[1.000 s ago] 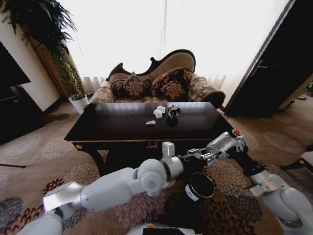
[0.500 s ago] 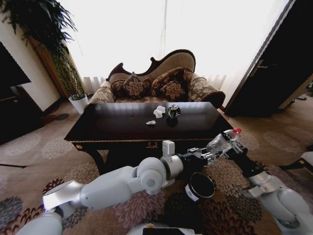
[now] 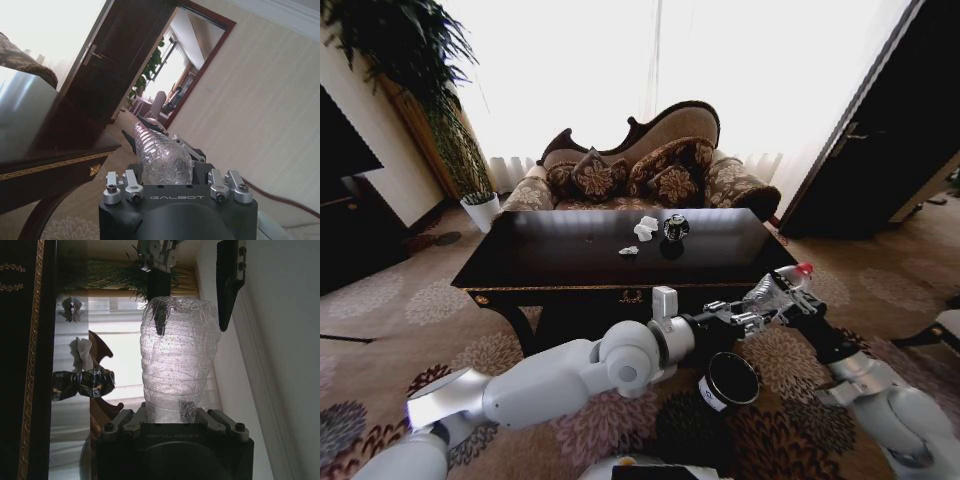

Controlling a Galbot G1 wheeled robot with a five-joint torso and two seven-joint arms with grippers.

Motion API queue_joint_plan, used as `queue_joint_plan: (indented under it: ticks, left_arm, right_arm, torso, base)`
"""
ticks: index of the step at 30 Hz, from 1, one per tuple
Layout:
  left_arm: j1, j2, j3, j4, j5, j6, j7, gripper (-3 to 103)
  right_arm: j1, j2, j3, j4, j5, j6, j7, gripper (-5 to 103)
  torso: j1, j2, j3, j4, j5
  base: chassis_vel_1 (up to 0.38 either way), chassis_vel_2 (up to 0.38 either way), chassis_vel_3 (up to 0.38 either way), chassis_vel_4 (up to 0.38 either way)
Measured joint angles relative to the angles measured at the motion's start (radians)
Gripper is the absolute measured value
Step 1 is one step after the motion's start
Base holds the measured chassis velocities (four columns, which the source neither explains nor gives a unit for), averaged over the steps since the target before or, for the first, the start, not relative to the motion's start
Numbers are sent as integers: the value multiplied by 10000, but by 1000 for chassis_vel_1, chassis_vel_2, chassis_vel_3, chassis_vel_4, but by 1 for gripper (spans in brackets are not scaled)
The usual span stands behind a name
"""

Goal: Move to the front of the table and place the trash on the table into the trash bin.

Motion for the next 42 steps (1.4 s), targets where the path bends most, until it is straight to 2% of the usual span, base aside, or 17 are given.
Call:
queue_joint_plan:
  ticks: [3,6,9,16,20,22,24,27,29,30,35,36,38,39,40,41,42]
  left_arm:
    - [-48,193,-40,-256,127,7,19,78]
    - [-62,303,-116,-385,277,23,40,83]
    - [-118,424,-253,-444,622,39,60,97]
    - [-200,702,-740,-242,1563,71,113,100]
    - [-35,1325,-1307,51,2309,41,393,100]
    - [45,1470,-1464,86,2474,12,437,100]
    - [369,1905,-2068,223,3174,-54,557,100]
    - [674,2256,-2661,309,3514,-67,593,100]
    - [1113,2820,-3493,403,3935,-155,776,100]
    - [1113,2820,-3493,403,3935,-155,776,100]
    - [2561,3958,-5818,436,4585,-381,1286,100]
    - [2561,3958,-5818,436,4585,-381,1286,100]
    - [3299,4253,-6682,478,4974,-555,1576,100]
    - [3299,4253,-6682,478,4974,-555,1576,100]
    - [3952,4438,-7366,519,5184,-704,1728,100]
    - [3952,4438,-7366,519,5184,-704,1728,100]
    - [4371,4508,-7868,517,5327,-794,1854,100]
  right_arm:
    - [8,-46,-16,-137,41,0,-111,25]
    - [12,-47,-22,-176,58,0,-144,25]
    - [1,-19,-67,-214,58,0,-171,25]
    - [-93,79,-111,-240,353,-59,-188,25]
    - [-284,163,-332,-288,1659,-647,-215,25]
    - [-328,189,-373,-279,1910,-751,-242,25]
    - [-445,283,-523,-198,2527,-988,-323,25]
    - [-530,362,-632,-120,2887,-1118,-399,25]
    - [-682,453,-755,83,3481,-1369,-523,25]
    - [-682,453,-755,83,3481,-1369,-523,25]
    - [-1137,589,-979,690,5130,-2174,-675,25]
    - [-1137,589,-979,690,5130,-2174,-675,25]
    - [-1265,731,-1053,804,5831,-2399,-707,25]
    - [-1265,731,-1053,804,5831,-2399,-707,25]
    - [-1367,914,-1127,822,6545,-2564,-731,25]
    - [-1367,914,-1127,822,6545,-2564,-731,25]
    - [-1400,1020,-1178,824,6954,-2635,-743,25]
  torso:
    - [0,0,0,1,-1]
    - [0,0,0,1,-1]
    - [0,0,0,1,-1]
    - [0,0,0,0,-1]
    - [0,0,0,0,-2]
    - [1,-1,0,0,-1]
    - [0,0,0,0,-2]
    - [0,0,1,1,-3]
    - [0,0,0,0,-3]
    - [0,0,0,0,-3]
    - [0,0,0,2,-8]
    - [0,0,0,2,-8]
    - [0,0,-1,3,-6]
    - [0,0,-1,3,-6]
    - [0,0,0,3,-4]
    - [0,0,0,3,-4]
    - [0,0,-1,-3,-6]
  base:
    - [0,0,0,0]
    - [0,0,0,0]
    - [0,0,0,0]
    - [0,0,0,0]
    - [0,0,0,0]
    - [0,0,0,0]
    - [0,0,0,0]
    - [0,0,0,0]
    - [0,0,0,0]
    - [0,0,0,0]
    - [0,0,0,0]
    - [0,0,0,0]
    - [0,0,0,0]
    - [0,0,0,0]
    - [0,0,0,0]
    - [0,0,0,0]
    - [0,0,0,0]
